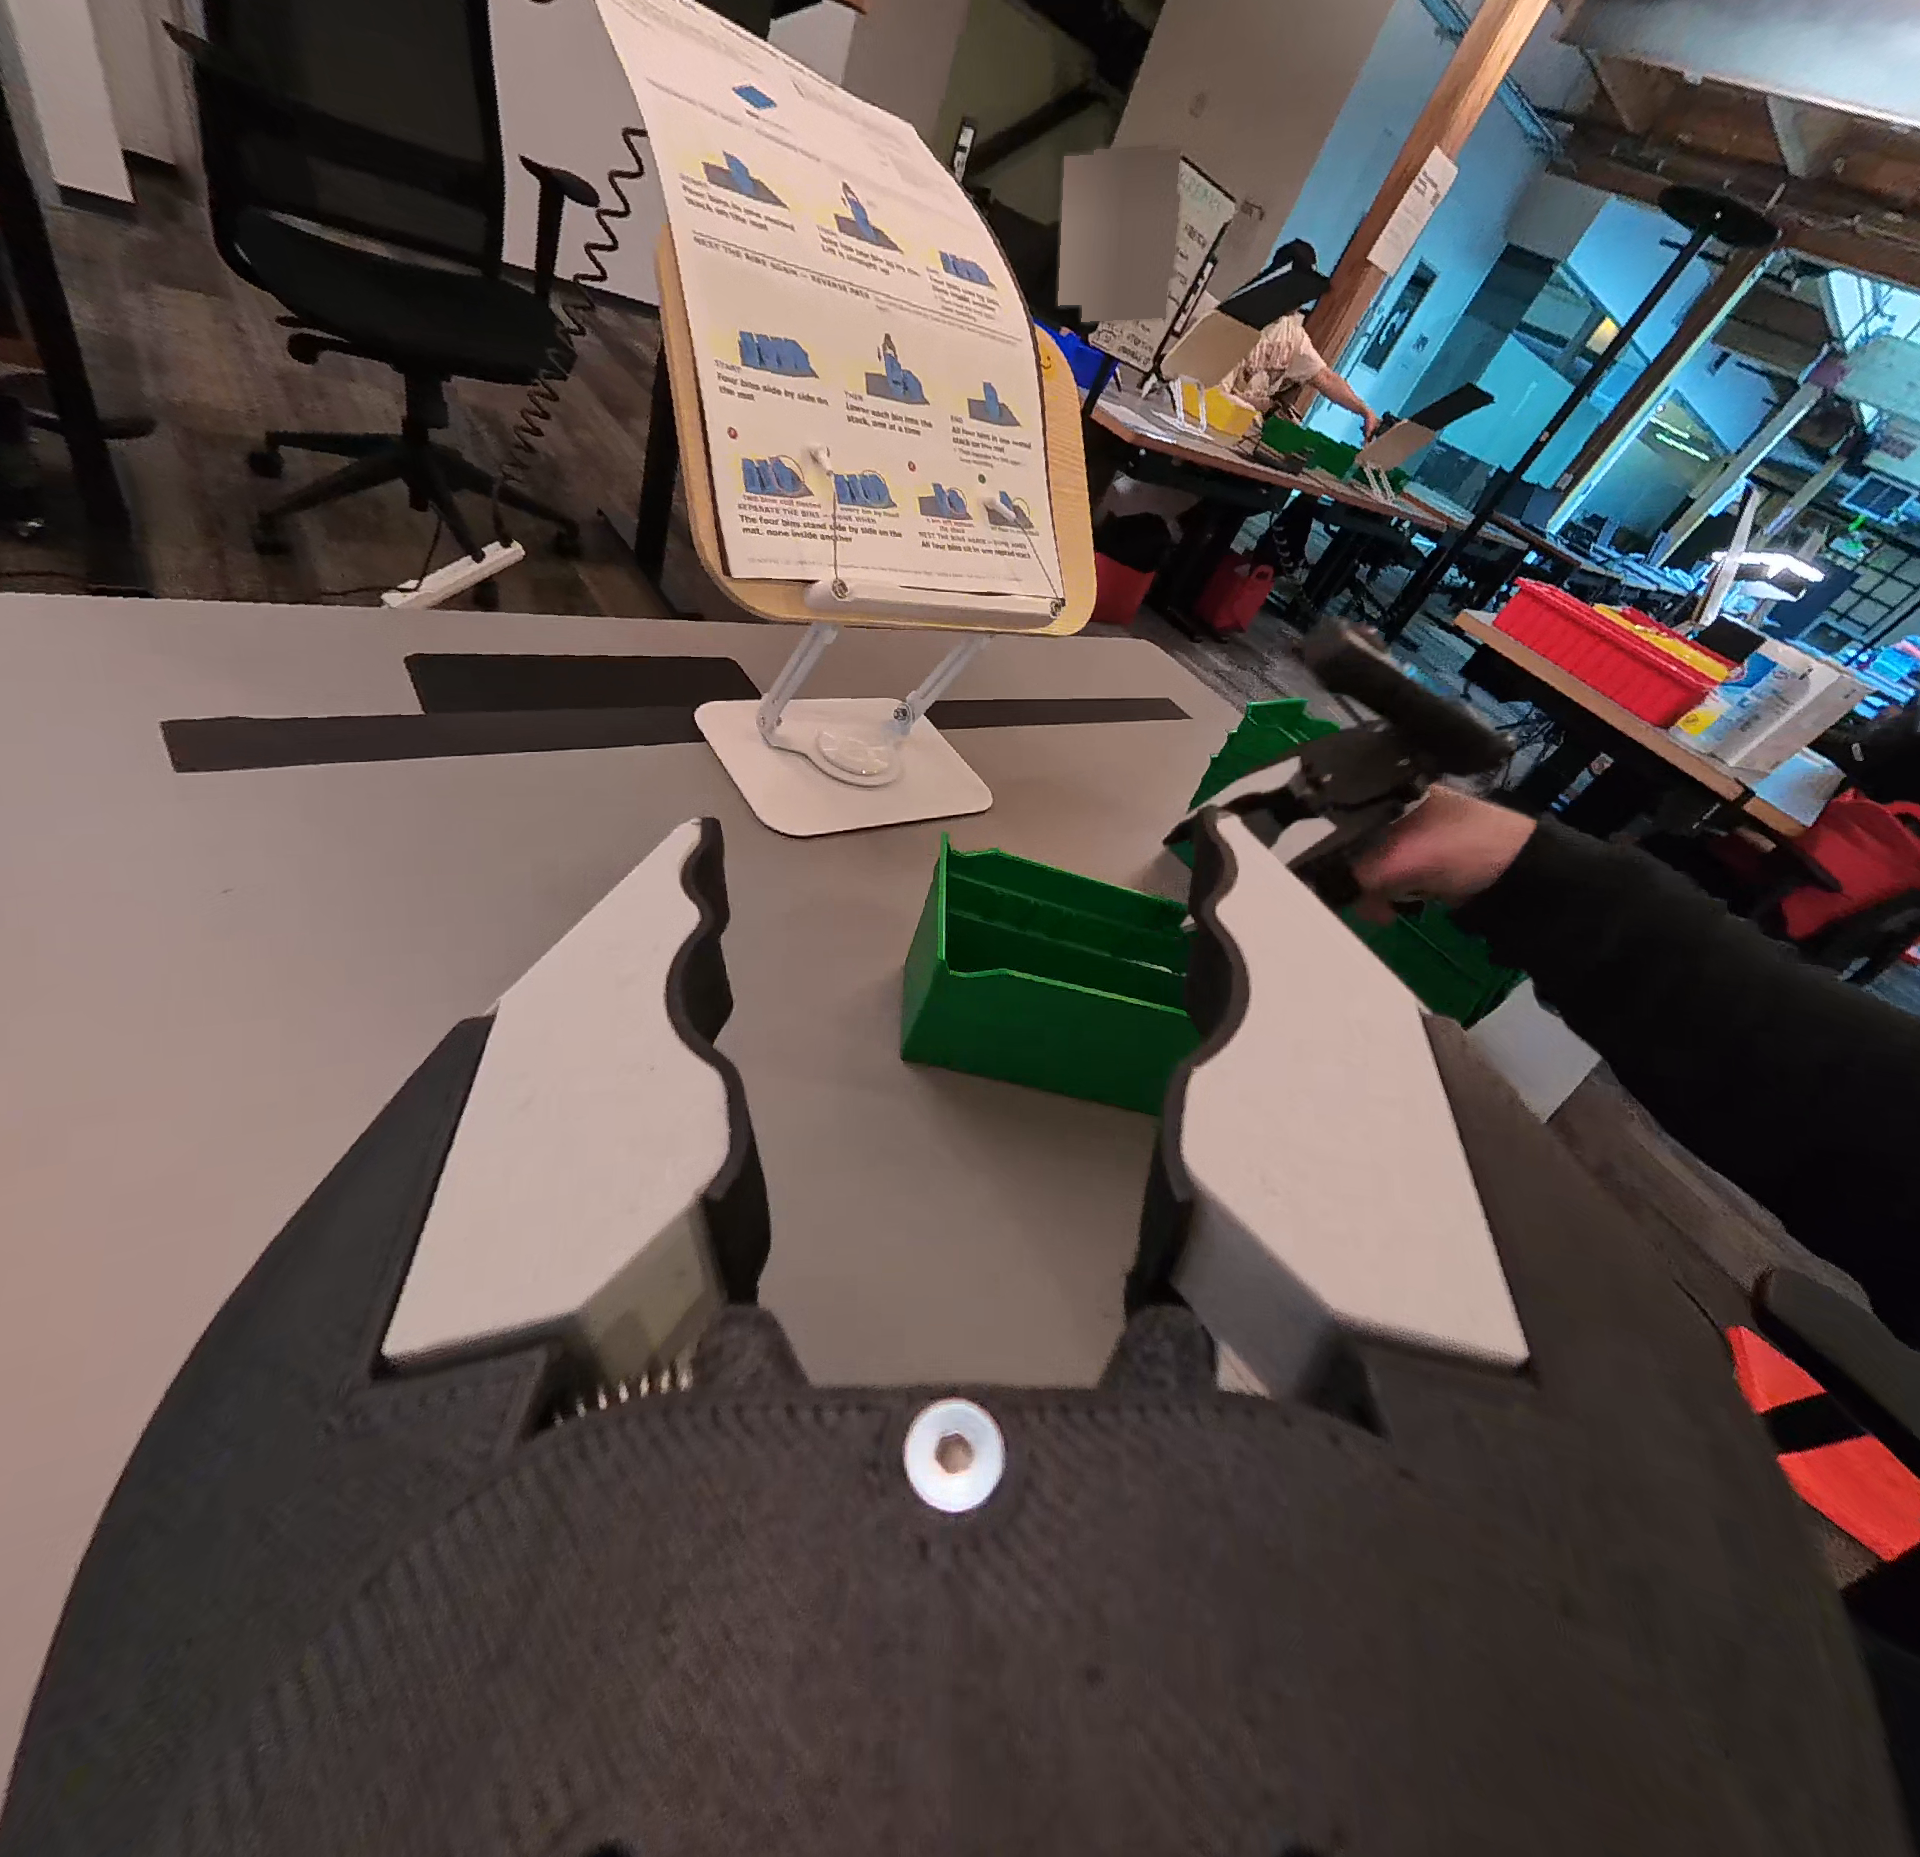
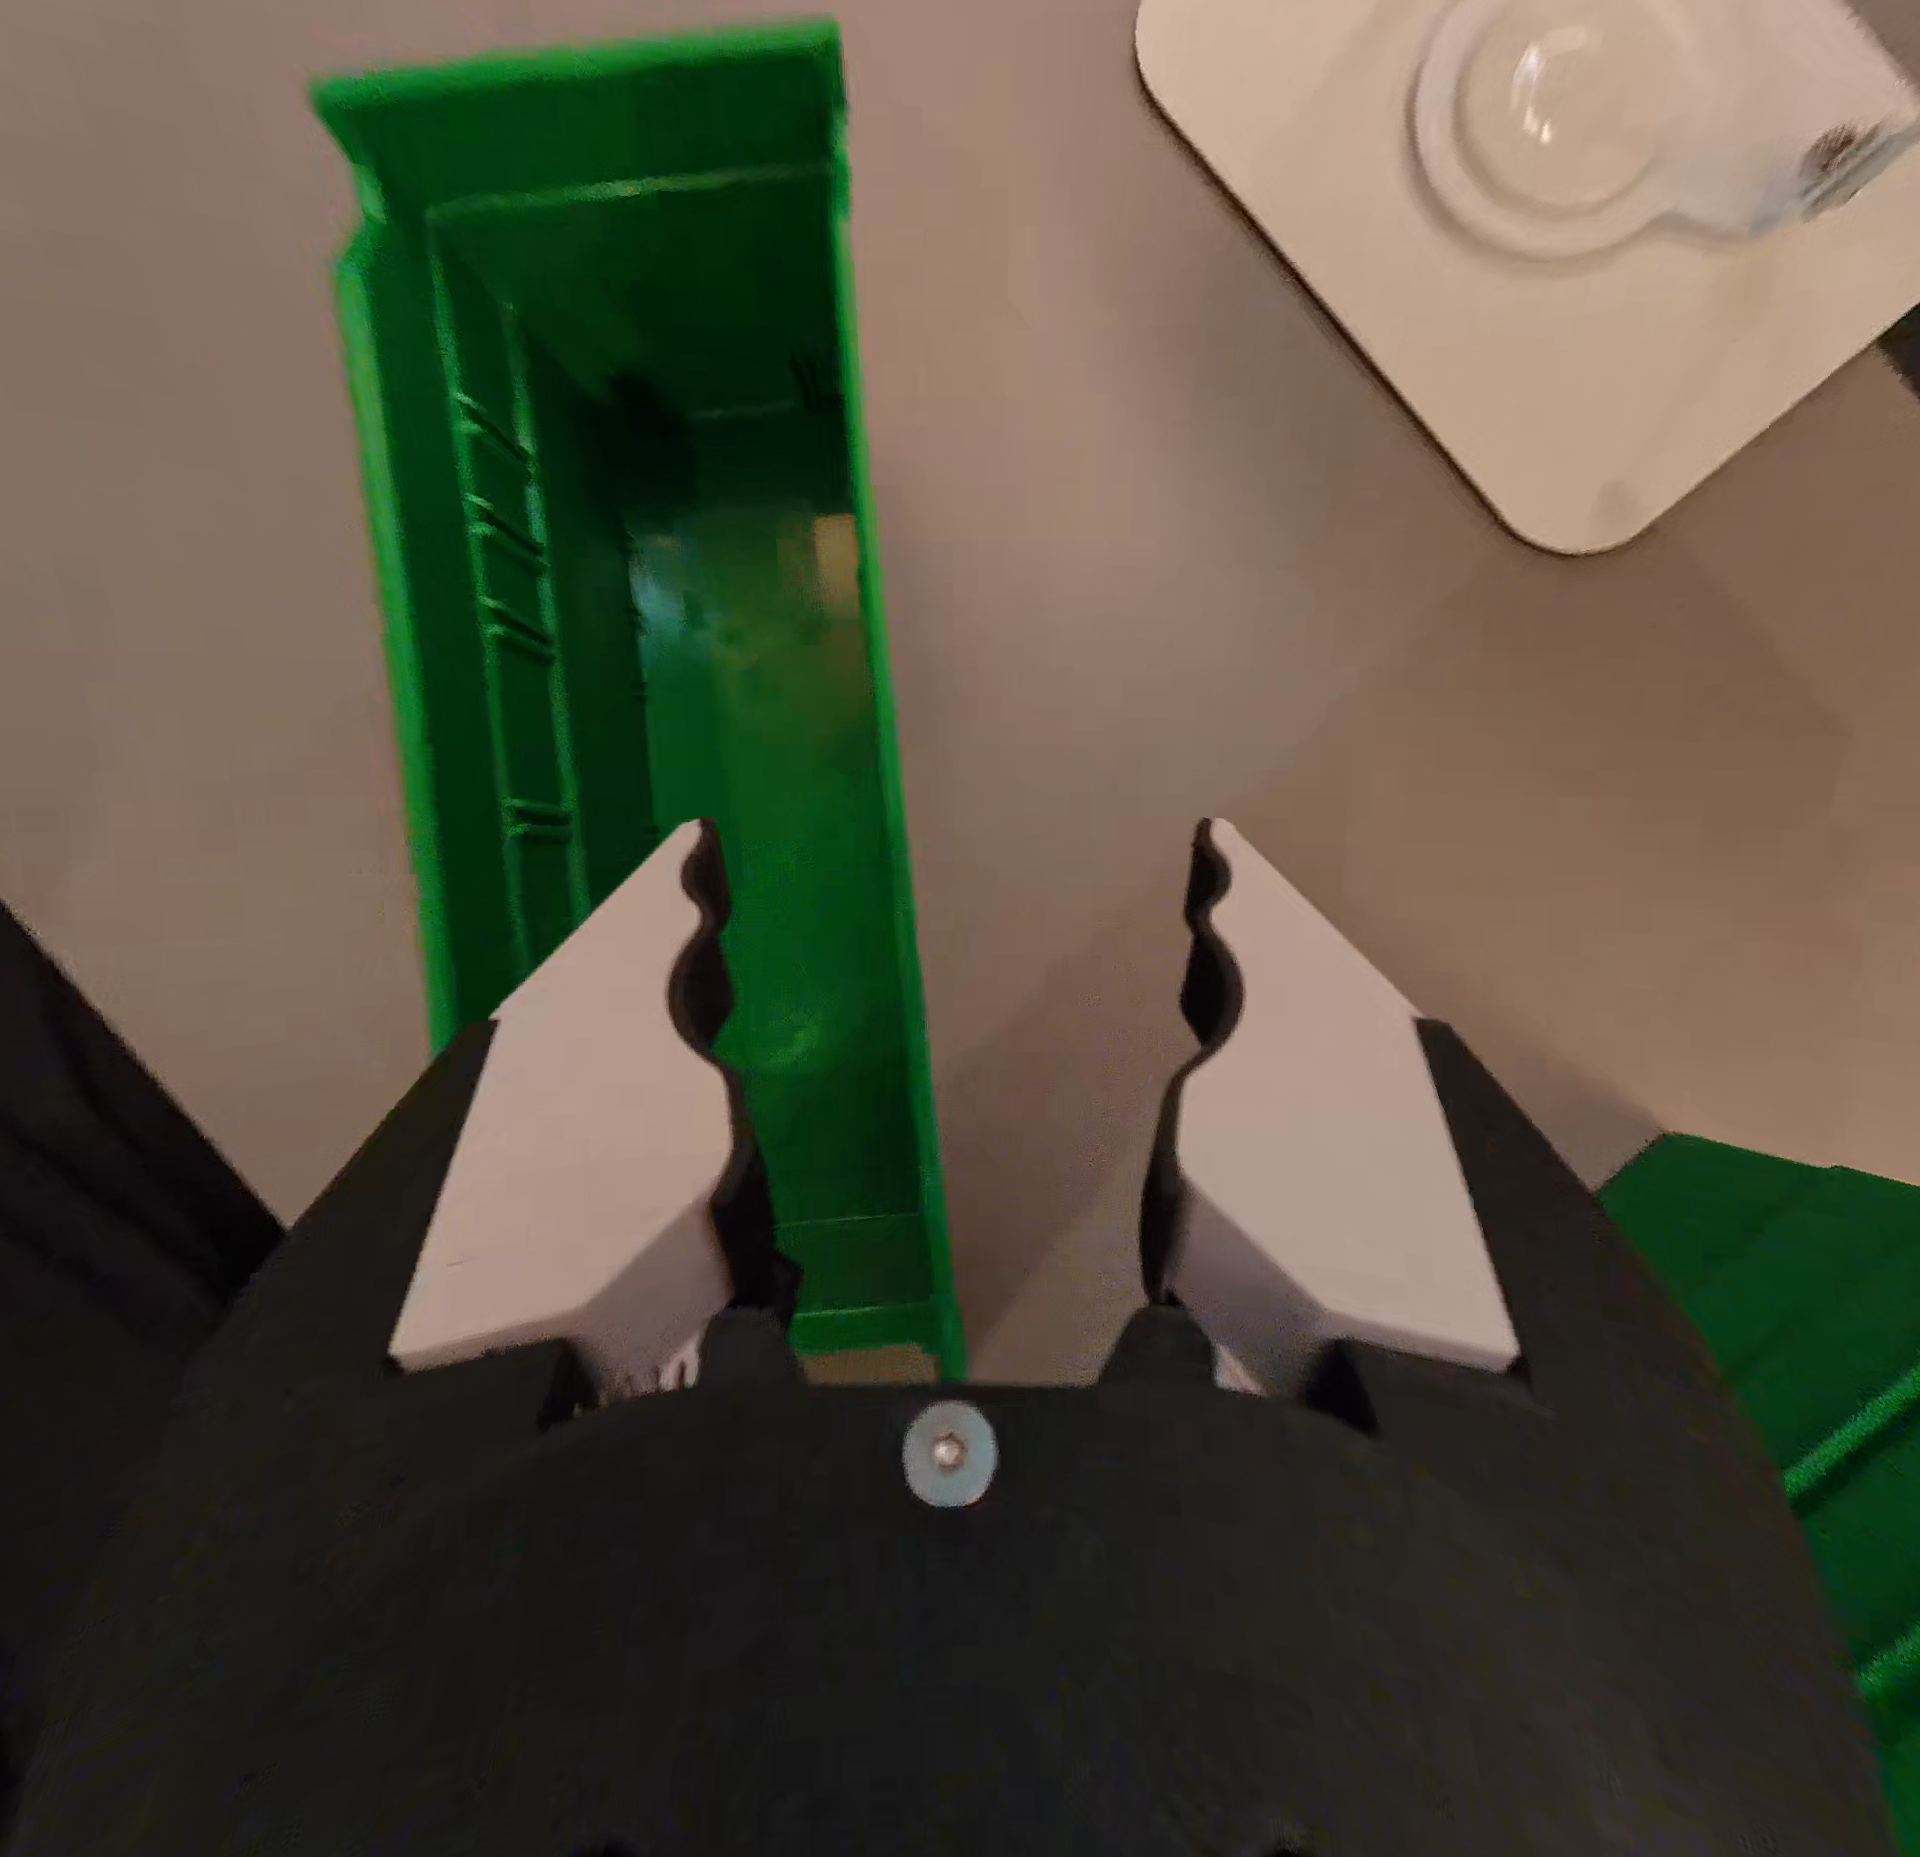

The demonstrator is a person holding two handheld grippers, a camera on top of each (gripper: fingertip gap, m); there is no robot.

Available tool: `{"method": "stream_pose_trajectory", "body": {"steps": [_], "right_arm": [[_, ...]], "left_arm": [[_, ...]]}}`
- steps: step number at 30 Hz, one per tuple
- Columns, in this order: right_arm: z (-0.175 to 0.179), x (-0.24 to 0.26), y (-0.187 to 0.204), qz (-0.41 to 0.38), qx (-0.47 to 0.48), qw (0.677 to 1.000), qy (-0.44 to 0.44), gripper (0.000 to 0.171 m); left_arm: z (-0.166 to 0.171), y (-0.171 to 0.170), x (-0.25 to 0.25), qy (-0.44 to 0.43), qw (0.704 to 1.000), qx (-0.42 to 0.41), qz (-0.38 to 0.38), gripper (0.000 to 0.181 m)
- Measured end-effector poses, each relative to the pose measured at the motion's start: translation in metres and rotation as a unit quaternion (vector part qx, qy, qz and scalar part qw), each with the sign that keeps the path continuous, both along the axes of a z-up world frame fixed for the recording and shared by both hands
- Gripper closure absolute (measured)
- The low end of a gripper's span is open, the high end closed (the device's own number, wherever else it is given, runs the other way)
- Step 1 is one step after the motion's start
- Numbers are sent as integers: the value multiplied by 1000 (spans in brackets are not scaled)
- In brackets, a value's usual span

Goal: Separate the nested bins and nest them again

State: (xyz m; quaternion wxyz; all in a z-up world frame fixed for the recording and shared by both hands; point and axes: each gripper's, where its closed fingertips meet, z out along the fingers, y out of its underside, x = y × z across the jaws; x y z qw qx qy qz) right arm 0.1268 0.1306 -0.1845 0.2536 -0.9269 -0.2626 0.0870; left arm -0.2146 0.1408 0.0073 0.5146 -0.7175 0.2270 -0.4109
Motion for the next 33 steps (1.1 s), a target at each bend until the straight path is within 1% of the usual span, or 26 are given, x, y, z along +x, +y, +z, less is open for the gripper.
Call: {"method": "stream_pose_trajectory", "body": {"steps": [2,3,4,5,7,8,10,12,14,15,17,19,22,24,28,30,33], "right_arm": [[13,-15,-10,13,1,1000,12,66],[12,-27,-21,29,-19,999,14,55],[7,-36,-33,49,-42,998,-2,43],[0,-41,-39,66,-49,996,-33,35],[-16,-51,-48,91,-63,991,-81,24],[-25,-57,-51,99,-74,988,-92,22],[-41,-53,-48,104,-76,981,-143,25],[-48,-43,-42,107,-63,973,-194,34],[-49,-39,-36,100,-50,971,-210,41],[-52,-36,-35,96,-54,971,-212,41],[-60,-32,-37,88,-72,973,-202,33],[-62,-32,-37,95,-74,974,-189,29],[-59,-33,-37,117,-79,976,-168,34],[-58,-31,-38,134,-87,974,-163,32],[-57,-29,-36,188,-83,962,-182,44],[-56,-27,-36,195,-82,960,-185,54],[-55,-26,-37,208,-75,956,-192,62]], "left_arm": [[-3,2,5,3,1000,-3,-5,93],[-4,2,8,4,1000,-4,-8,93],[-6,2,11,5,1000,-6,-12,93],[-7,3,15,6,1000,-8,-16,94],[-10,3,21,10,1000,-10,-23,94],[-11,2,25,13,1000,-11,-27,94],[-13,1,30,18,999,-11,-33,93],[-15,0,33,23,999,-11,-36,93],[-15,-1,35,27,999,-10,-39,93],[-15,-1,36,27,999,-9,-40,93],[-14,-2,36,25,999,-8,-42,93],[-15,-2,36,26,999,-8,-44,93],[-16,-2,36,25,999,-10,-45,94],[-17,-2,36,27,999,-11,-45,94],[-20,-3,41,30,998,-13,-50,94],[-22,-3,44,34,998,-15,-53,94],[-24,-4,47,38,998,-16,-57,94]]}}
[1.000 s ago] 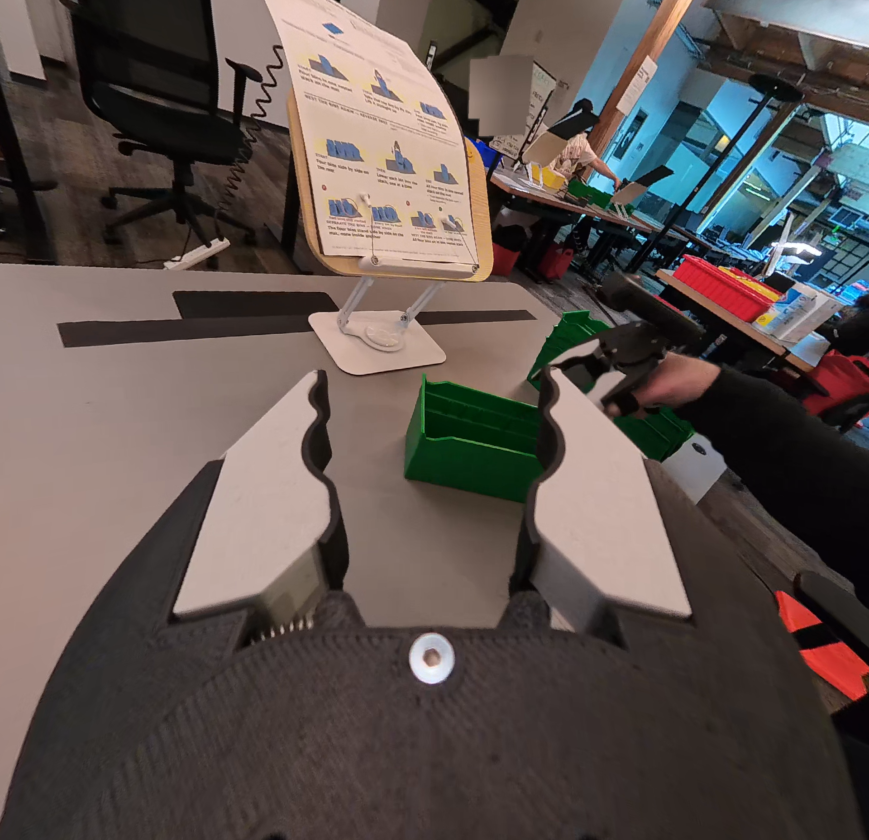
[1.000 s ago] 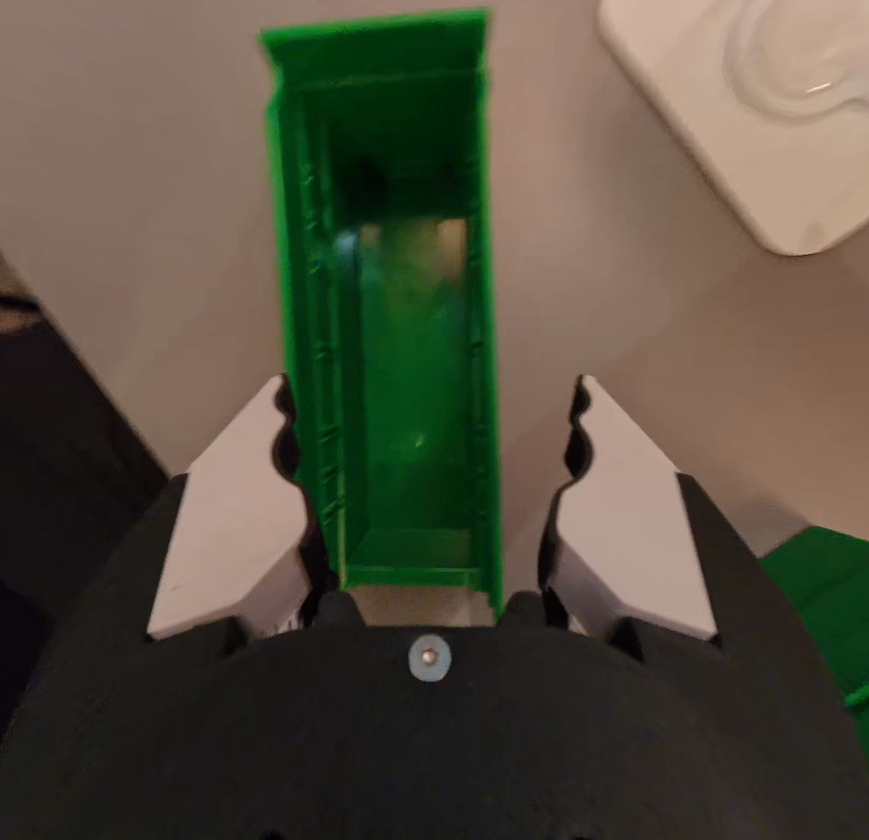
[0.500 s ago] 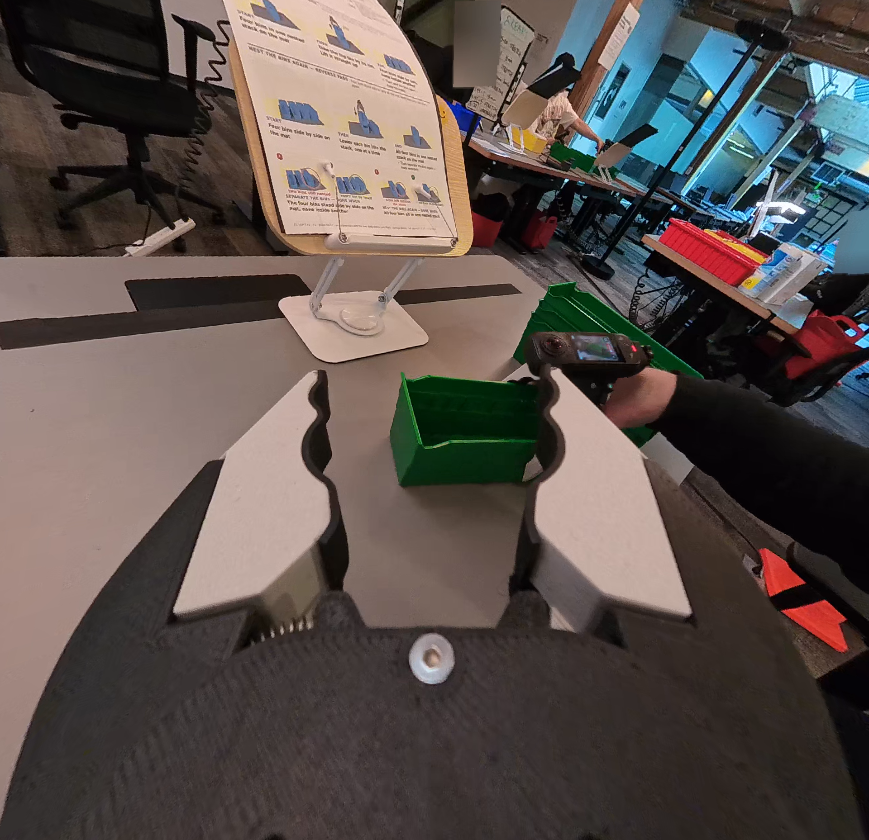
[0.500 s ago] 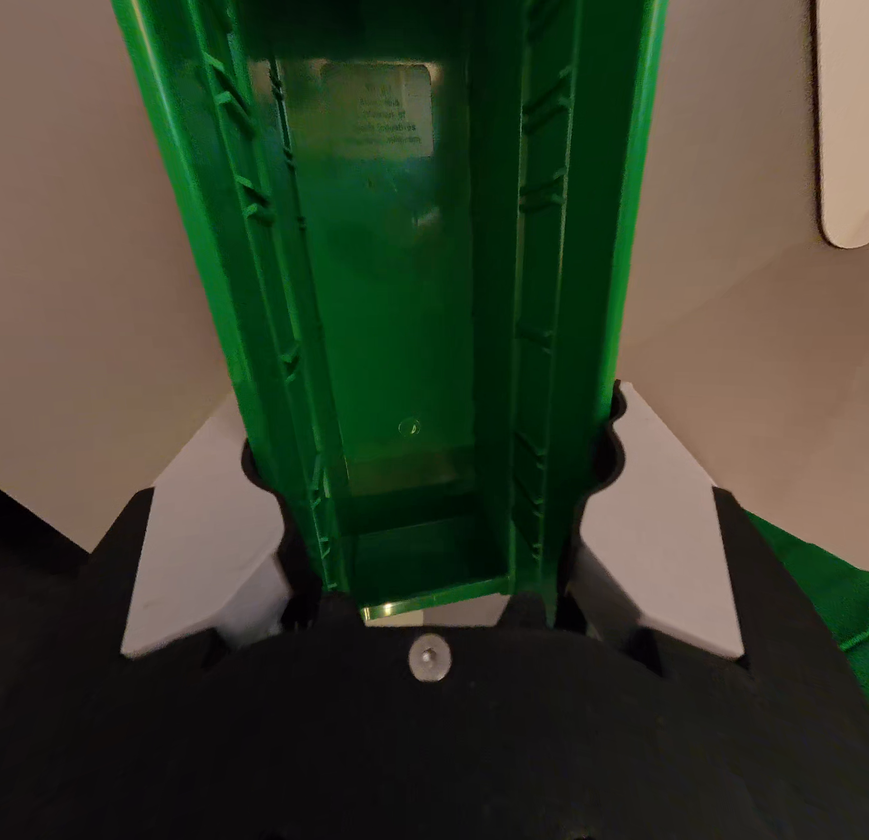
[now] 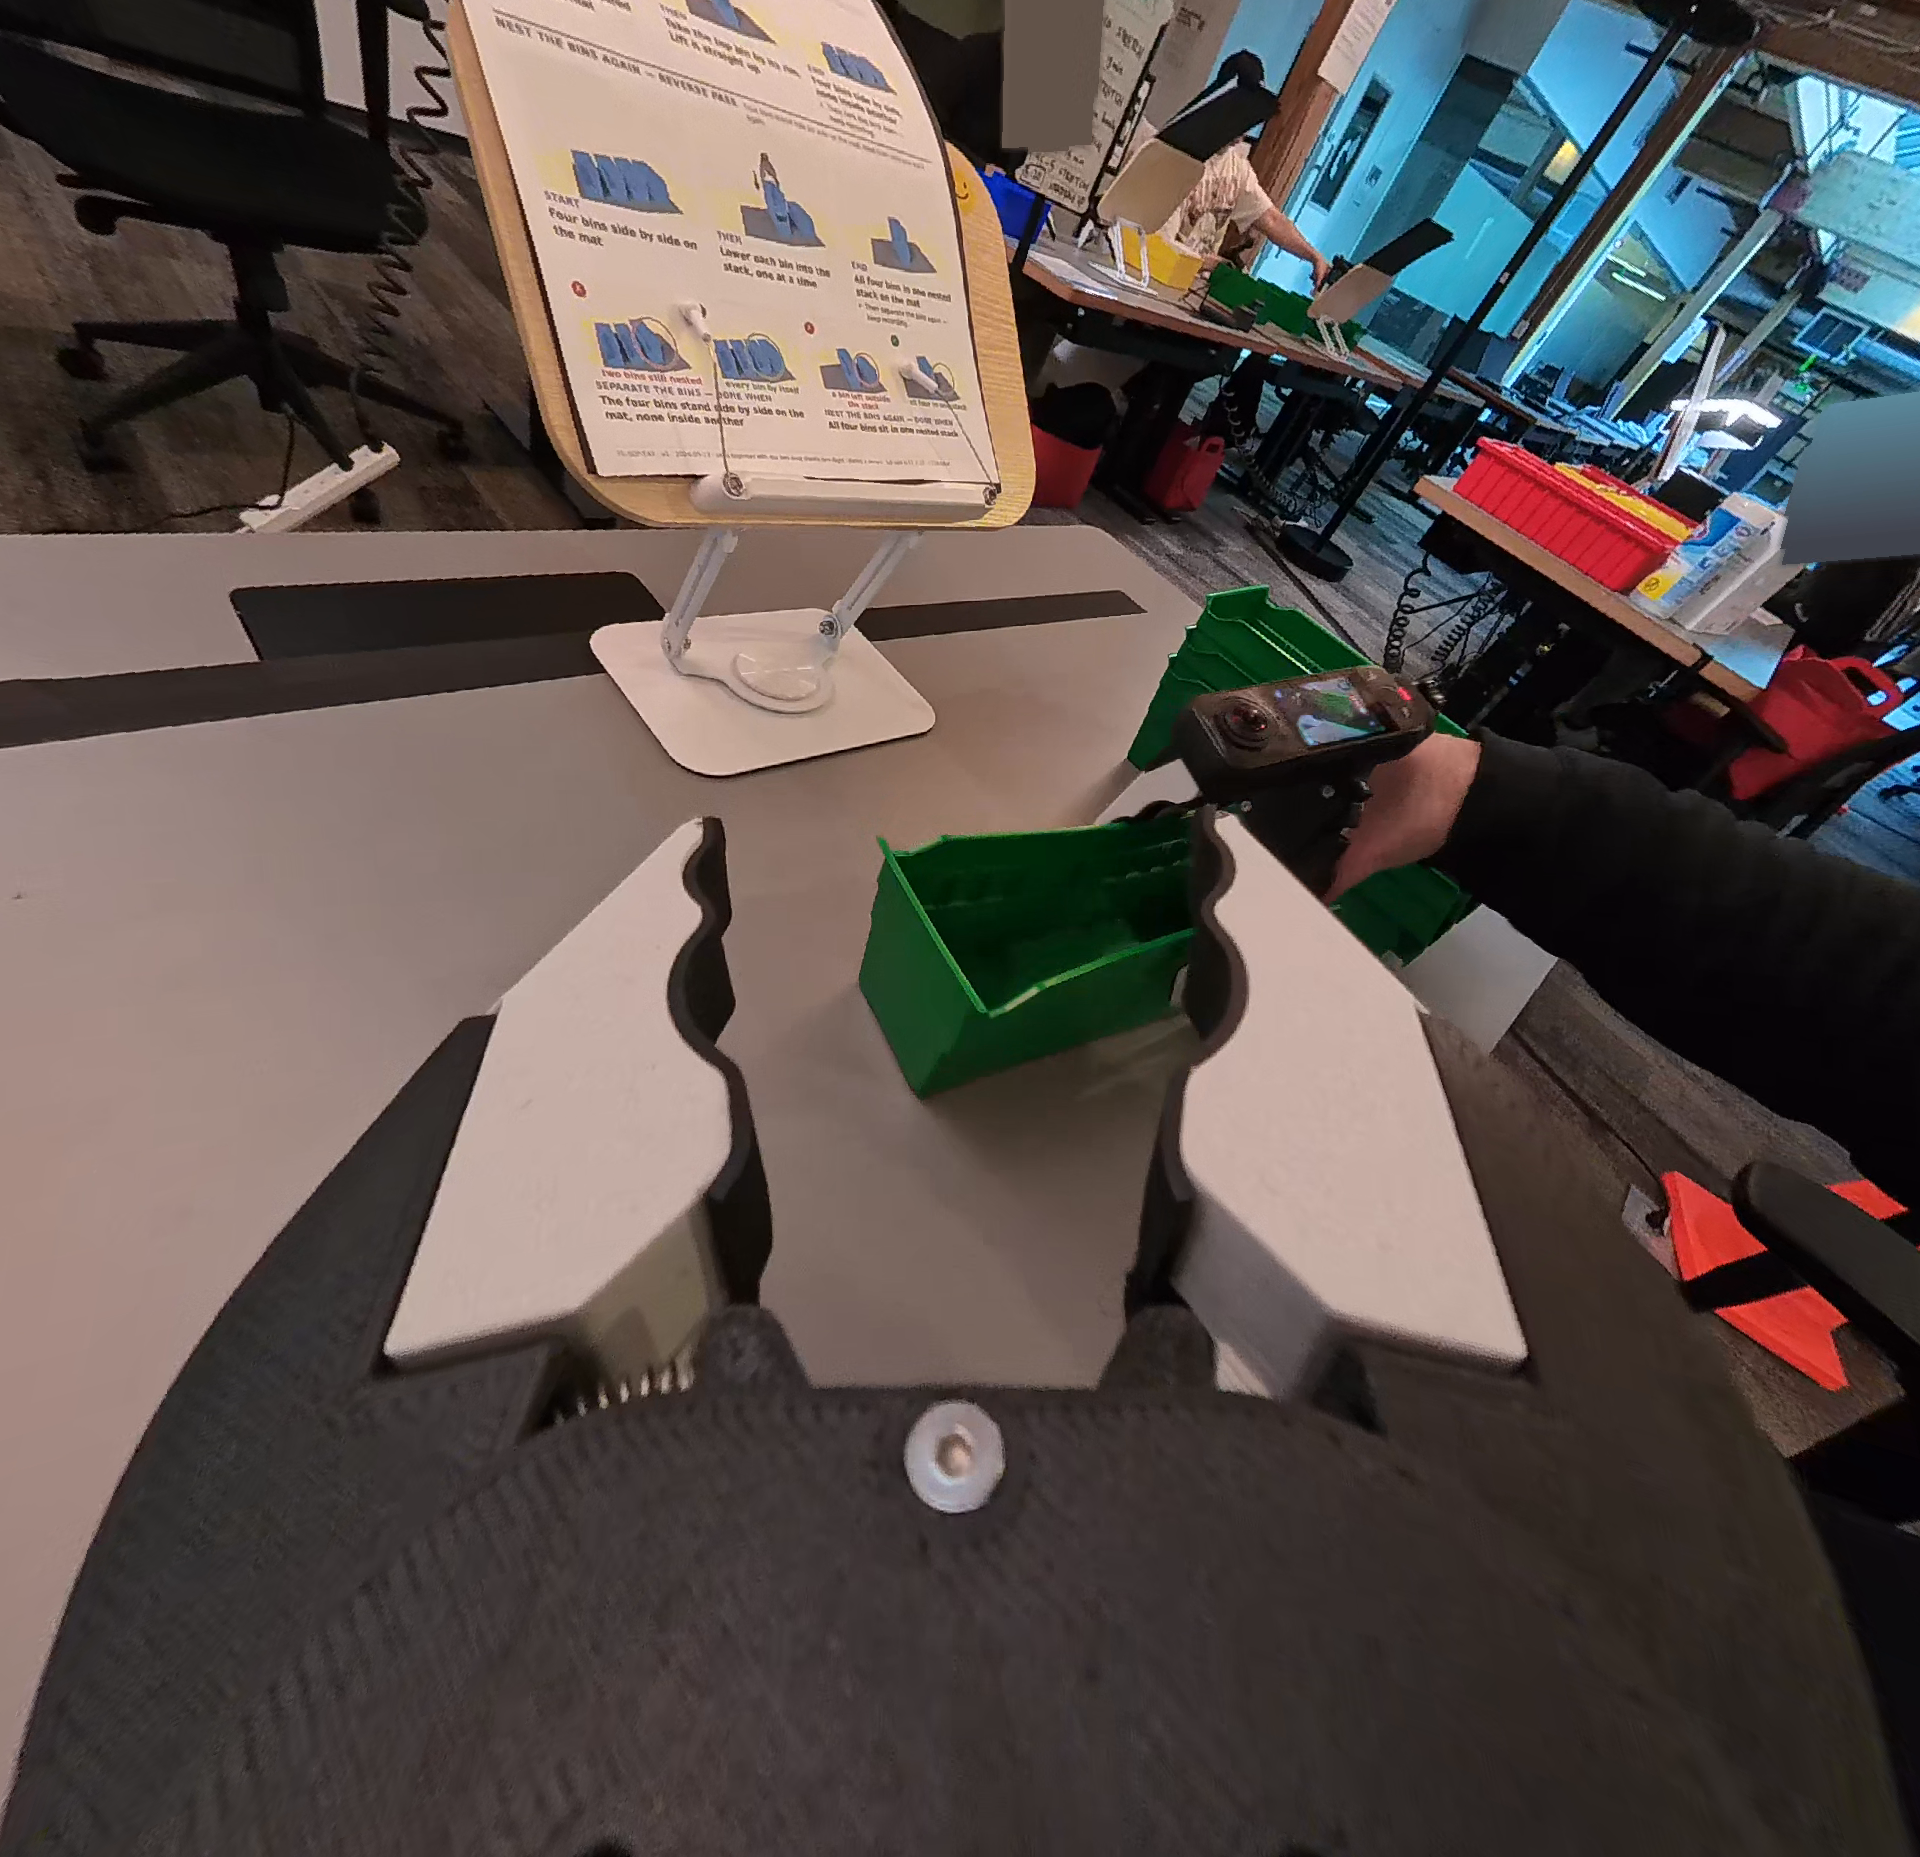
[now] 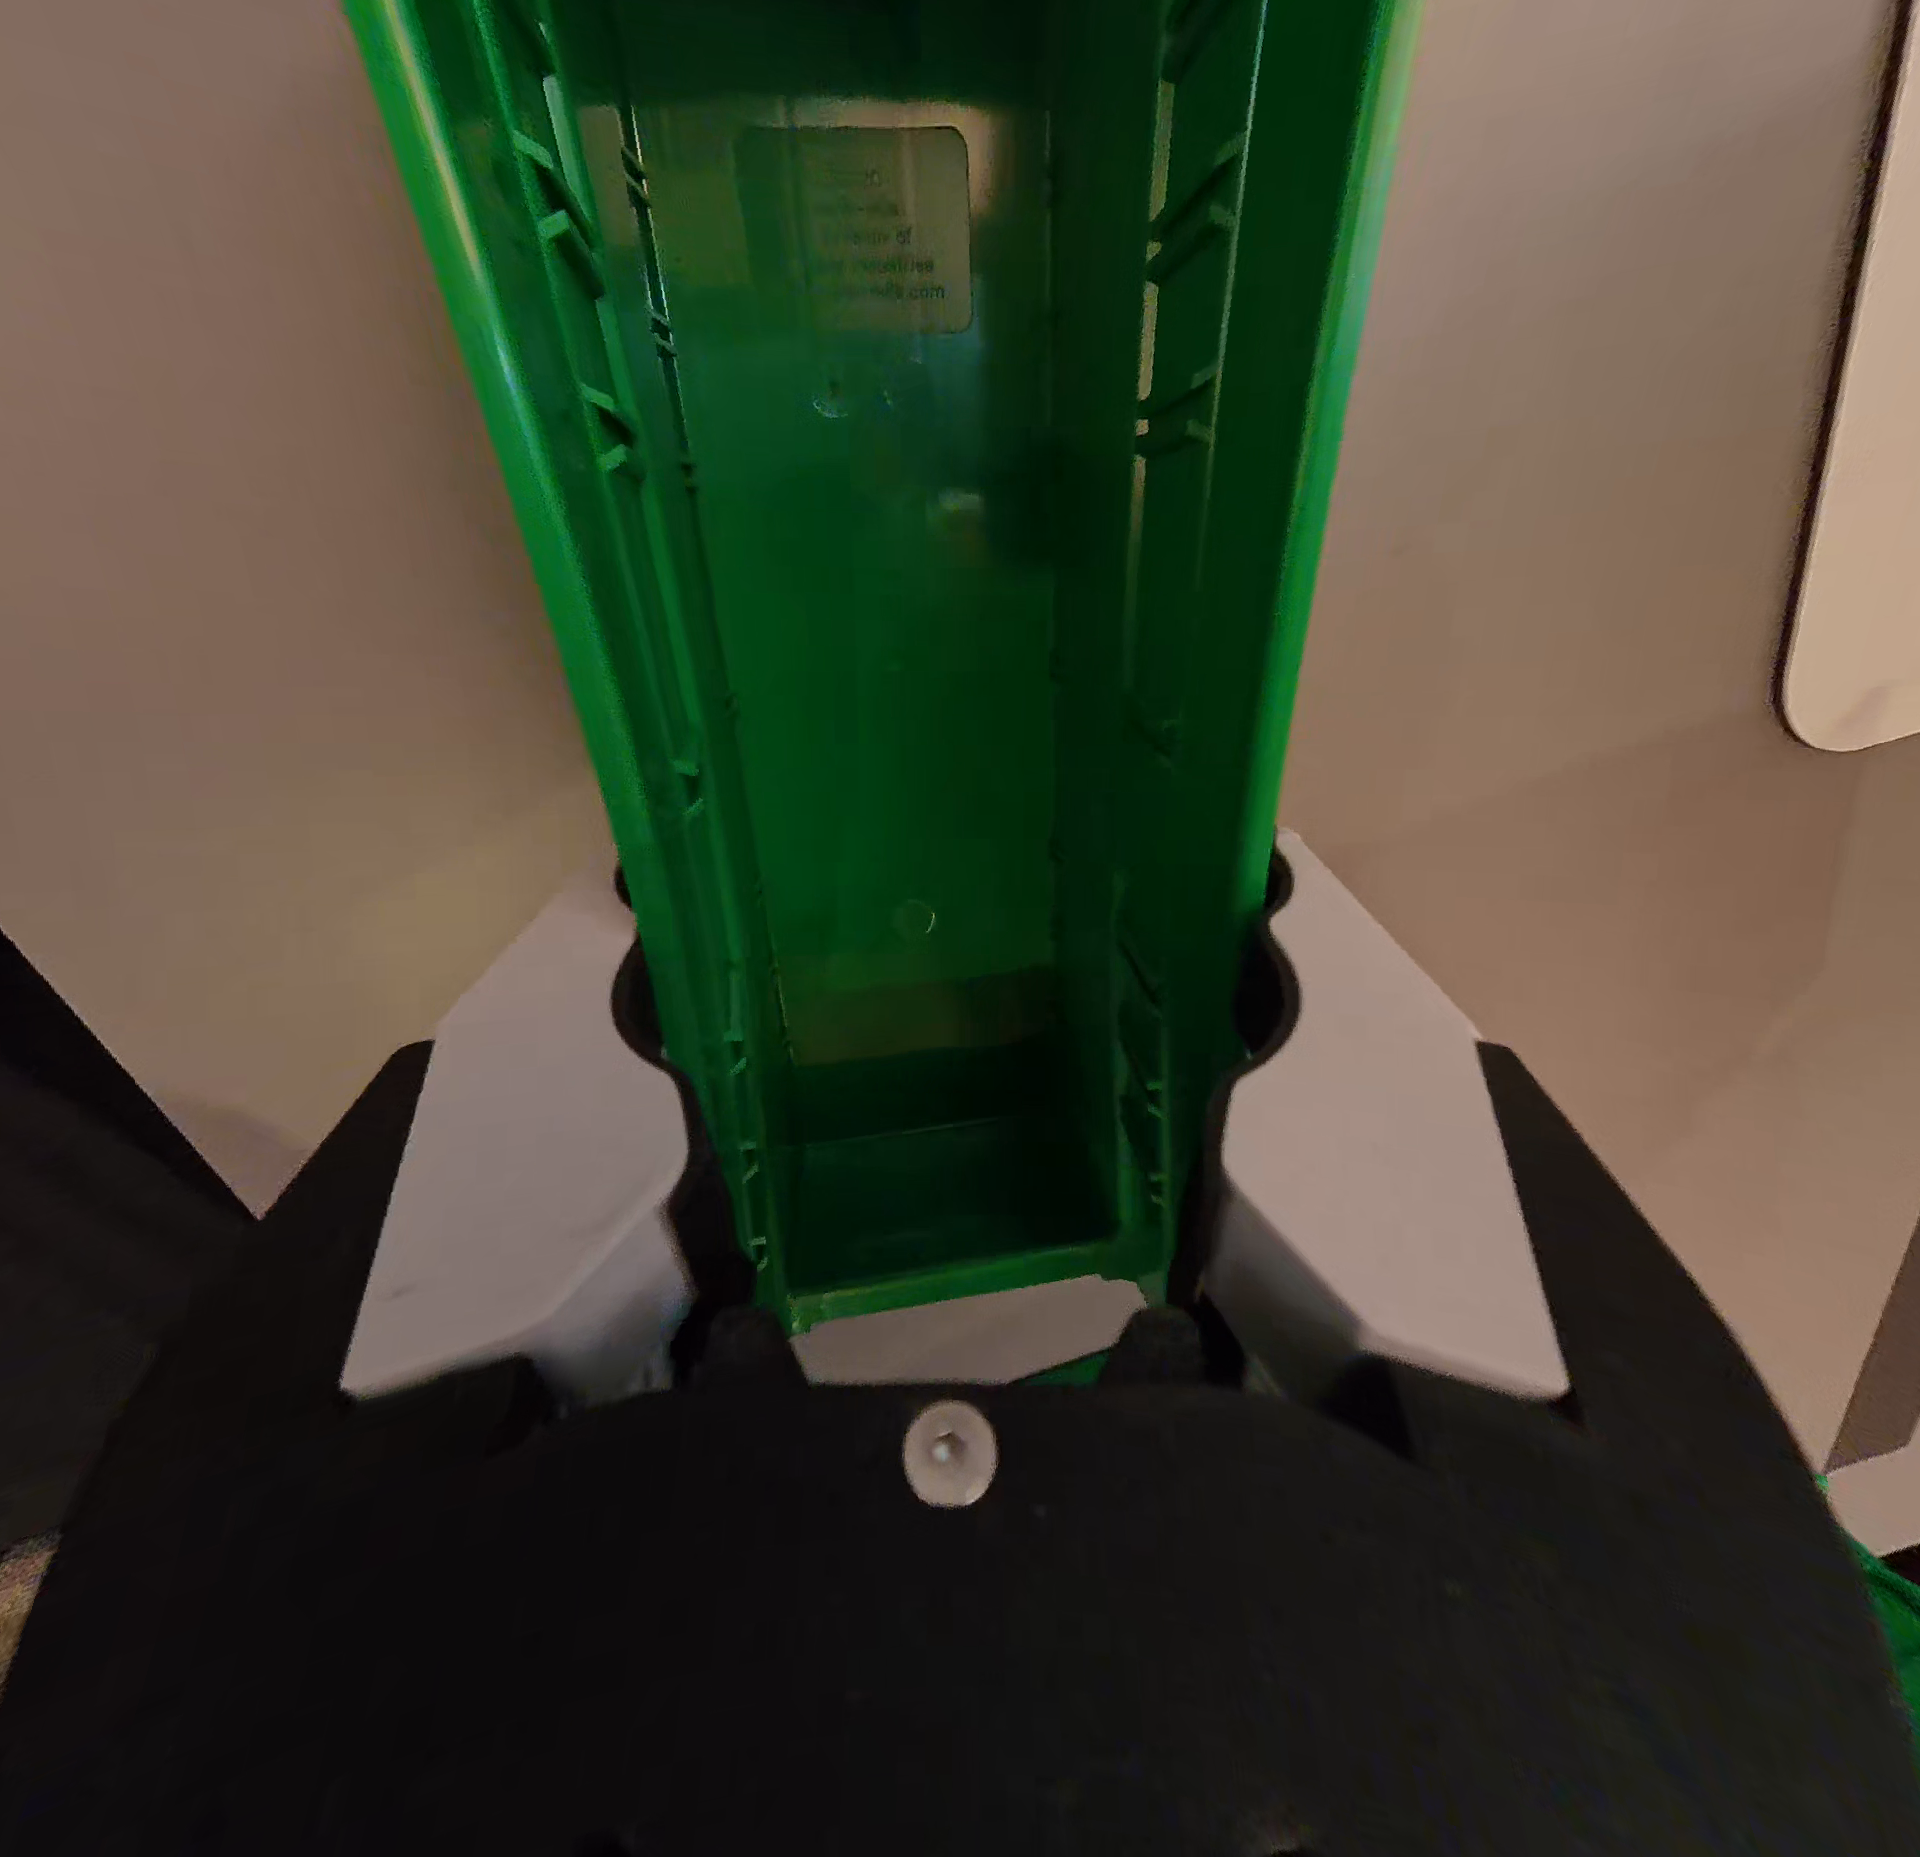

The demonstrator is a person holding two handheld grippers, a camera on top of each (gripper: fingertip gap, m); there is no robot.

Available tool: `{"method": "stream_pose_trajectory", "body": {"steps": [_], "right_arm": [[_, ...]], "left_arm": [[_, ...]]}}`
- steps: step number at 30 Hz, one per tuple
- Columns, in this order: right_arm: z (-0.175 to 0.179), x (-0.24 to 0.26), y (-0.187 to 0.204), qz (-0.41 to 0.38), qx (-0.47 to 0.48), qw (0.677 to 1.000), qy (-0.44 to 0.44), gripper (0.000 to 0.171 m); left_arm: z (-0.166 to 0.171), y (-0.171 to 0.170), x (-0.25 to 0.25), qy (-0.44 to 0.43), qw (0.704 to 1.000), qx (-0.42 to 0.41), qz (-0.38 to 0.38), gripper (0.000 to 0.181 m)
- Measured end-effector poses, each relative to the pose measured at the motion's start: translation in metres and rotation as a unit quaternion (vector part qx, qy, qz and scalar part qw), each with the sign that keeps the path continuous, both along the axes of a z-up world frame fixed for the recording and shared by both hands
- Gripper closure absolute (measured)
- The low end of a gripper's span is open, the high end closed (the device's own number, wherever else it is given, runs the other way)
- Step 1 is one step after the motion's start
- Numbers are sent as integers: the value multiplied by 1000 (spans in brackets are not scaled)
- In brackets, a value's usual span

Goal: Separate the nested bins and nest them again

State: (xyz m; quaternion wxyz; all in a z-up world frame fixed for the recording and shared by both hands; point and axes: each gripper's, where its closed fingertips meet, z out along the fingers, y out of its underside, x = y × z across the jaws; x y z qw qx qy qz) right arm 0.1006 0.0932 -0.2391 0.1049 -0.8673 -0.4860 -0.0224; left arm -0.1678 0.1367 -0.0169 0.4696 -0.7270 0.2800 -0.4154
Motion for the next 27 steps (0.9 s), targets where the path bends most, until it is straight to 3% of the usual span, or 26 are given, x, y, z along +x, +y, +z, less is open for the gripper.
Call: {"method": "stream_pose_trajectory", "body": {"steps": [7,10,13,17,20,23,27], "right_arm": [[15,11,4,-52,19,998,42,71],[45,20,10,-103,32,990,92,72],[97,40,17,-154,65,978,124,72],[176,97,12,-228,115,959,126,71],[215,162,-8,-302,140,938,97,71],[225,219,-38,-378,135,913,75,70],[204,272,-72,-476,107,868,93,71]], "left_arm": [[-5,0,5,4,1000,-5,-6,94],[-7,0,8,5,1000,-7,-9,94],[-11,0,11,5,1000,-12,-13,94],[-15,-1,17,6,1000,-18,-20,94],[-16,-3,24,4,999,-20,-29,94],[-15,-7,32,1,999,-20,-40,94],[-16,-13,45,3,998,-21,-59,94]]}}
